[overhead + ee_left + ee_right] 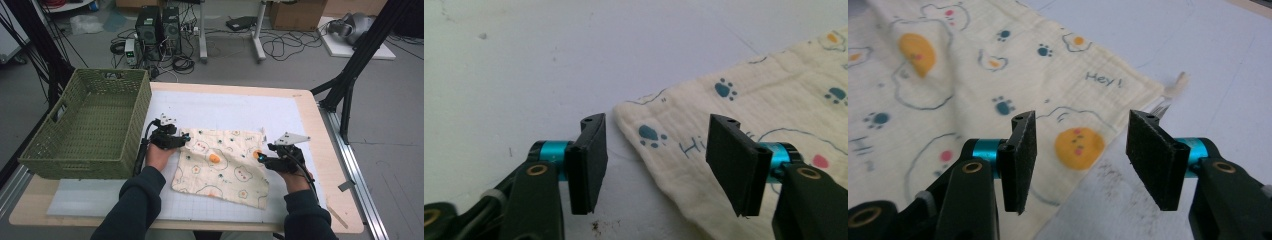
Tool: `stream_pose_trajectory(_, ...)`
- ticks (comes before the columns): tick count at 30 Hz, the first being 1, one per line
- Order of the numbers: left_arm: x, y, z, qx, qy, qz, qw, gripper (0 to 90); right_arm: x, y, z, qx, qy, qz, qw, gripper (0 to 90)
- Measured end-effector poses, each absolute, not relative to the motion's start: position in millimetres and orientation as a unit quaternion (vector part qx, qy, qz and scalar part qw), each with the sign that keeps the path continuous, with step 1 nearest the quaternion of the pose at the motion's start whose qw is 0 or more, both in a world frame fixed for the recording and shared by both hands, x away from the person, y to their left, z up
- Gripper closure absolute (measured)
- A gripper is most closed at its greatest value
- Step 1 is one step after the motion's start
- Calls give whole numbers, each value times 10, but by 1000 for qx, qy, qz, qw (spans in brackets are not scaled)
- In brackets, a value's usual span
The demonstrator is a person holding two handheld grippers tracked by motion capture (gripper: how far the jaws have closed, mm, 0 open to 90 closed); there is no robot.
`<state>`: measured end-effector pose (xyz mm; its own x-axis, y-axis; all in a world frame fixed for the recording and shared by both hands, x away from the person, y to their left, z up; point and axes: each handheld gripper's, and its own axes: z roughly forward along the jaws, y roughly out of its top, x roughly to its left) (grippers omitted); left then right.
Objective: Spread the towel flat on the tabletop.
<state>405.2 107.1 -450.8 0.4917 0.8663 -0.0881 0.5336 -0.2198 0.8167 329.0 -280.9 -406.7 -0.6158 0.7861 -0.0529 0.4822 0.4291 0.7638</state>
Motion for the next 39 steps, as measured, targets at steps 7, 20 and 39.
stream_pose_trajectory(7, 4155, 963, -4496, 785, 444, 207, 380, 462, 3603, -2756, -4237, 402, 822, 347, 207, 453)
stream_pose_trajectory(20, 4192, 1045, -4509, 764, 462, 202, 403, 864, 4047, -2757, -4379, 447, 799, 350, 196, 429)
stream_pose_trajectory(39, 4264, 1045, -4476, 720, 471, 268, 433, 862, 4376, -2549, -4333, 420, 789, 330, 304, 847)
